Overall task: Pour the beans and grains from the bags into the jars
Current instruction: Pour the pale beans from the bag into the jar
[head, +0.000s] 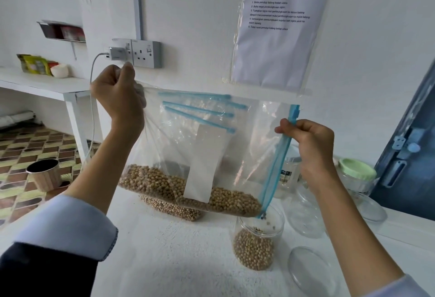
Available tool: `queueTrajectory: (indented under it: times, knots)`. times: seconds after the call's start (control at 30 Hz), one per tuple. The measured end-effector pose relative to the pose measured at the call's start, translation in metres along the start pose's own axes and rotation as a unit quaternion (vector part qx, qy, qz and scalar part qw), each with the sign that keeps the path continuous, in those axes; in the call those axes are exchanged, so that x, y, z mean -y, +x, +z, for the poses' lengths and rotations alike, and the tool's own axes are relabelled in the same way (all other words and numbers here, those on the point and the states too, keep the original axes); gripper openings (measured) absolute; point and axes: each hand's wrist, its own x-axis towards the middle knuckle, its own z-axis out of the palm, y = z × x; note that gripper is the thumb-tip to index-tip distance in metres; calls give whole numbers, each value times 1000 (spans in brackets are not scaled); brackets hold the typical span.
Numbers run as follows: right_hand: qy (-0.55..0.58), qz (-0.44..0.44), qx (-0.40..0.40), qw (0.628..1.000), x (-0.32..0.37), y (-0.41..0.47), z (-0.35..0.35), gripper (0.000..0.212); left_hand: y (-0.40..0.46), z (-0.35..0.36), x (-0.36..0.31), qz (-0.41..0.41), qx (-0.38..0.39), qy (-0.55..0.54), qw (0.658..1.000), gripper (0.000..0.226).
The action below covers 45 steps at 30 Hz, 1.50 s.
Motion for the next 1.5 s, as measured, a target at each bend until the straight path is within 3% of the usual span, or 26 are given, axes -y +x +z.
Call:
queueTrajectory:
  times: [0.1, 0.2, 0.47, 0.57, 0.7, 1.2, 1.5]
  knots:
    - [27, -3, -28, 999, -1, -1, -2, 21, 0, 2, 0, 0, -2, -10, 1000, 46]
    - [3, -5, 8, 1000, 1, -3, -3, 18, 1, 3, 1, -2, 0, -15, 1000, 47]
    - [35, -6, -25, 999, -1, -1, -5, 16, 5, 4, 1, -2, -14, 1, 1000, 42]
    - [19, -11, -2, 1000, -1, -3, -2, 18, 4, 4, 1, 8, -5, 2, 1000, 43]
    - [39, -13, -33, 999, -4, -4, -3, 16, 5, 3, 1, 9, -1, 7, 1000, 40]
    - [-15, 9, 11, 1000, 4, -4, -3, 16, 5, 4, -3, 24, 4, 10, 1000, 41]
    - [21, 7, -7, 1000, 1, 4, 0, 11, 4, 2, -6, 10, -1, 3, 1000, 46]
